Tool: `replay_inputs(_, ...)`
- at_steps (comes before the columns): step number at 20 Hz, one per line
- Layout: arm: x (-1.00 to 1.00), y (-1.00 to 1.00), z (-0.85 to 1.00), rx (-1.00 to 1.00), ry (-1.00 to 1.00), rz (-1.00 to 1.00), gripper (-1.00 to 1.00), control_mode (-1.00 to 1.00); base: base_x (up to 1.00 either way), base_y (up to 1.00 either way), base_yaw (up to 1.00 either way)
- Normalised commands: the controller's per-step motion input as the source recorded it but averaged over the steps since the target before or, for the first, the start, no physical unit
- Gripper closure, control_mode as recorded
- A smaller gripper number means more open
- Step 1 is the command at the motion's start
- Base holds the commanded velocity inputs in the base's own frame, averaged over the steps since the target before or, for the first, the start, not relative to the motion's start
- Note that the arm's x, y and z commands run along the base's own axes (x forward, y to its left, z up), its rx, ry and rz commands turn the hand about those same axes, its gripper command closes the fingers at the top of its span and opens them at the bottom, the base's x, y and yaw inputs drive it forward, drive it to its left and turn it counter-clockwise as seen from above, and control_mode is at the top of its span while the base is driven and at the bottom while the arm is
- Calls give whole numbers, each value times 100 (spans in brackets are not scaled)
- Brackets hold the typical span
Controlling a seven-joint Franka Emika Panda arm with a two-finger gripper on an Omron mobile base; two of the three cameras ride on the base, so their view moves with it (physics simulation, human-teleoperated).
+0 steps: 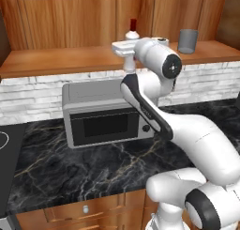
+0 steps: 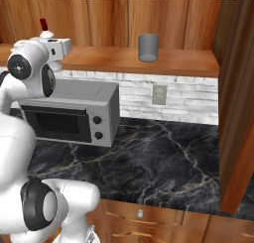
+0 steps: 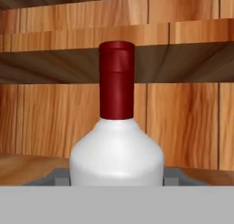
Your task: There is a bowl on the dining counter. Grab a lemon wedge from the fridge and place it in the bowl. Then get the liquor bottle and glass cup from the cabinet and place them next to the bowl.
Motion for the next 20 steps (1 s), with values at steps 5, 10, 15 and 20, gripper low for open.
replay_inputs(5,-99,-2,10,0,8,8,100,-100,0,0,0)
replay_inputs(10,-97,-7,19,0,3,11,100,-100,0,0,0)
replay_inputs(15,-92,-12,10,0,-2,22,100,-100,0,0,0)
replay_inputs(20,-82,-12,0,0,-7,32,100,-100,0,0,0)
